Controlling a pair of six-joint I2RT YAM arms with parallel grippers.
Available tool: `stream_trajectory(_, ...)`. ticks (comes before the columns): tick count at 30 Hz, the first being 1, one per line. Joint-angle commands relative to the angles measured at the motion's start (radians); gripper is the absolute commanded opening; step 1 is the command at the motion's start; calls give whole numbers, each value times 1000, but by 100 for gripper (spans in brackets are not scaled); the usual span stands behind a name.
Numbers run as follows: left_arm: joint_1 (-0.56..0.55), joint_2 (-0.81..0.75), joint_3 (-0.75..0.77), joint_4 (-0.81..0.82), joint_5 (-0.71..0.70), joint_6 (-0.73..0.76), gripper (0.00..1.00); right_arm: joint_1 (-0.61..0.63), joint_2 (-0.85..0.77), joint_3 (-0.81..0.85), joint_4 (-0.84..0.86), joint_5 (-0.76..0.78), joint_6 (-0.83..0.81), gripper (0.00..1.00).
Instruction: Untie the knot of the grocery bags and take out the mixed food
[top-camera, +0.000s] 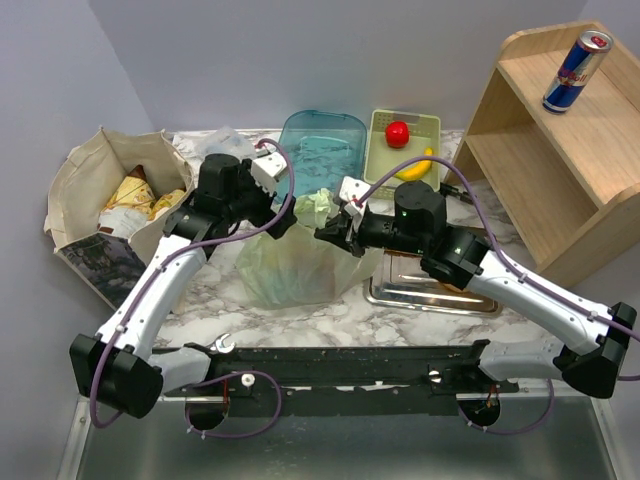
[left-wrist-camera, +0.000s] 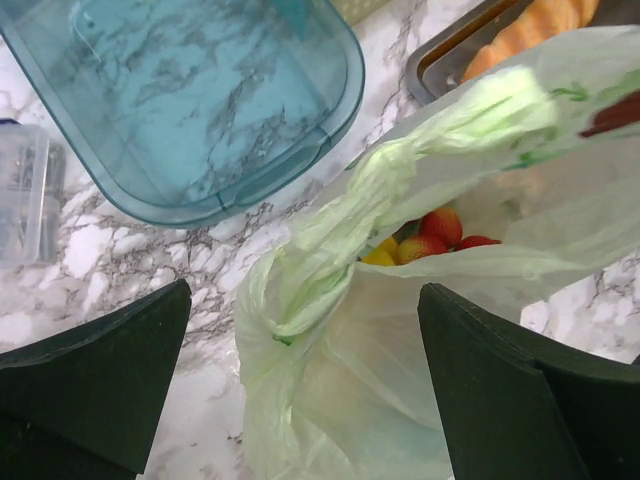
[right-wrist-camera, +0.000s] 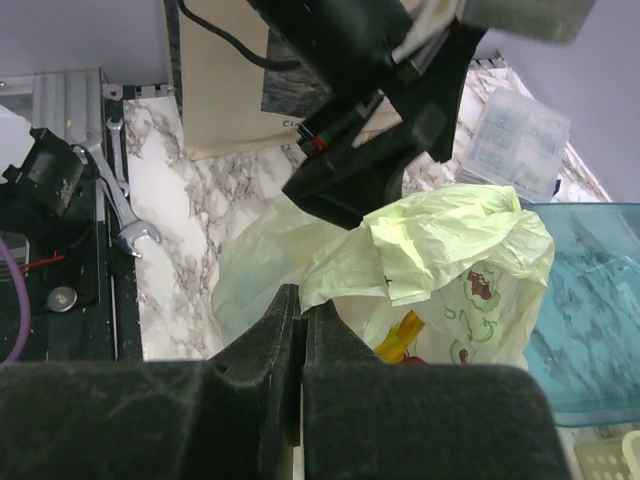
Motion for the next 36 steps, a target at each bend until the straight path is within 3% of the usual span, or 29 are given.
stream_trajectory(1, -17, 87, -4, 85, -136, -19, 98, 3, -37, 3, -45, 28, -17, 1)
stream_trajectory(6, -12, 274, 124, 2, -448, -73, 98, -1, -44, 45, -96, 72, -21, 1)
stream_trajectory(8, 28, 287, 123, -14, -505, -61, 99, -7, -53, 64, -128, 93, -18, 1)
stream_trajectory(17, 253, 188, 88, -78, -293, 1, 98, -66, -148, -9, -171, 171, 12, 1)
stream_trajectory(21, 301, 159, 83, -95, -288, 40, 91, -83, -160, -10, -169, 185, 27, 1)
stream_trajectory(24, 354, 137, 100, -121, -177, 27, 79, -86, -162, -16, -155, 190, 32, 1)
stream_trajectory(28, 387, 63, 106, -146, 216, 5, 64, -89, -159, -28, -125, 209, 53, 1)
stream_trajectory(30, 385, 32, 101, -137, 330, -32, 50, -93, -155, -24, -117, 221, 69, 1)
stream_trajectory(34, 385, 18, 121, -135, 342, -76, 4, -116, -154, -15, -100, 261, 106, 1)
stream_trajectory(36, 389, 19, 149, -157, 327, -54, 0, -144, -153, -7, -99, 270, 128, 1)
